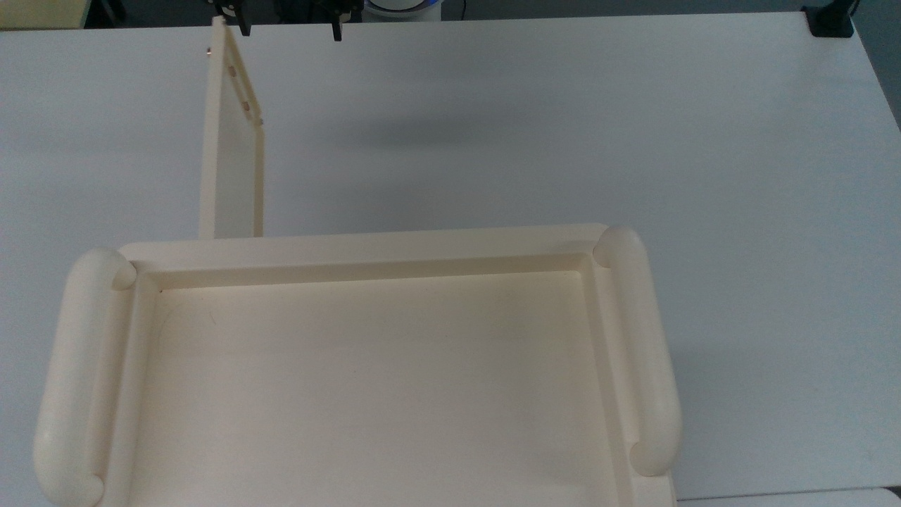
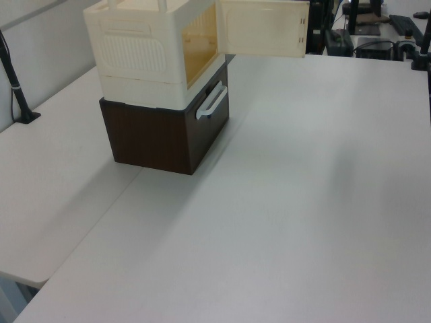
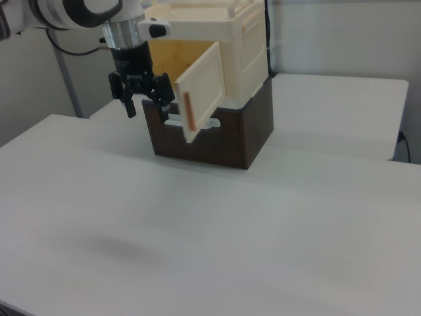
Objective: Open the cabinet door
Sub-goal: 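Pull the door outward and swing it open on its hinge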
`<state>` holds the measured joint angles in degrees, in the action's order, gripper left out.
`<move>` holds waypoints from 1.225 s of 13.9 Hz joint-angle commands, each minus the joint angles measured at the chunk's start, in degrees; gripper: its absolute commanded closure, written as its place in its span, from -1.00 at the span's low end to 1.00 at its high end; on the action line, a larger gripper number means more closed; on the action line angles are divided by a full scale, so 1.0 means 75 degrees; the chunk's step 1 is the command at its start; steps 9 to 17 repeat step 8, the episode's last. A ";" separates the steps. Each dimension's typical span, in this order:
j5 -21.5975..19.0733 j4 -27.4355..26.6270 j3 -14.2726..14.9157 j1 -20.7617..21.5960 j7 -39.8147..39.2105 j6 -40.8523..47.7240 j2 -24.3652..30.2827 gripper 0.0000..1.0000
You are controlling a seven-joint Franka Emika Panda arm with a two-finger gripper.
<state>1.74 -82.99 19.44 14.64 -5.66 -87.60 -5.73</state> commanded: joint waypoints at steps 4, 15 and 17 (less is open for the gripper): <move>0.0084 -0.0161 0.0044 -0.0288 0.0121 0.0313 0.0201 -1.00; 0.0049 -0.0162 0.0009 -0.0300 0.0063 0.0547 0.0178 -1.00; 0.0049 -0.0162 0.0009 -0.0300 0.0063 0.0547 0.0178 -1.00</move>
